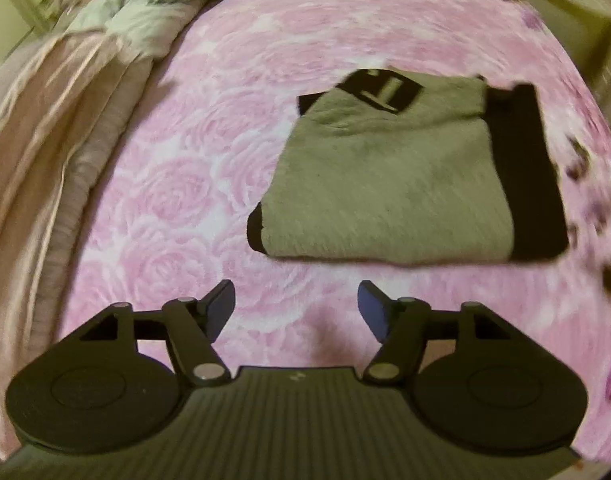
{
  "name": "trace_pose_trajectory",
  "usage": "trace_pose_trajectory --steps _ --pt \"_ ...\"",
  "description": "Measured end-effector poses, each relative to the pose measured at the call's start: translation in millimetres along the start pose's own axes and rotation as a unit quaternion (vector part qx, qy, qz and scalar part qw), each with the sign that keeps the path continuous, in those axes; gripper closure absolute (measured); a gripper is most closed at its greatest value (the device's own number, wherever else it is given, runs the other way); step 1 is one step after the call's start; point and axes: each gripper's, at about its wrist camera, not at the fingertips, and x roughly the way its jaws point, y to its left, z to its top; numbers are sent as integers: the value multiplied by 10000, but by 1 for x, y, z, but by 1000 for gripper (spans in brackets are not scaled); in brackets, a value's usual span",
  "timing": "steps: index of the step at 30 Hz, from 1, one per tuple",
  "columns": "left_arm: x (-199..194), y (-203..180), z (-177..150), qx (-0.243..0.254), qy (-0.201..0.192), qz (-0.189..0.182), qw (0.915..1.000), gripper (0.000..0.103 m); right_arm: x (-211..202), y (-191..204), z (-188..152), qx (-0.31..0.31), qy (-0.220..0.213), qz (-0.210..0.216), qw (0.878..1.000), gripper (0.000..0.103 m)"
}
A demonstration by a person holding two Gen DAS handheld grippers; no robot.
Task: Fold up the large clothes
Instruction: 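Open both grippers and raise them above the folded sweater, then grasp the folded sweater's ends with both grippers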
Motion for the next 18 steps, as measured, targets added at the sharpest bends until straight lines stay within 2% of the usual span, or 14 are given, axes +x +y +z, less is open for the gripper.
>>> trace_pose_trajectory --steps 4,7,18 --pt "-9 -9 -5 360 55 -14 9993 31 -1 19 14 -234 48 73 9997 41" --pt "-9 -10 -6 410 136 -49 9991 26 0 29 22 -271 43 120 9996 41" --pt "13 -1 -14 373 314 -191 9986 24 41 52 25 -995 399 -24 9942 40"
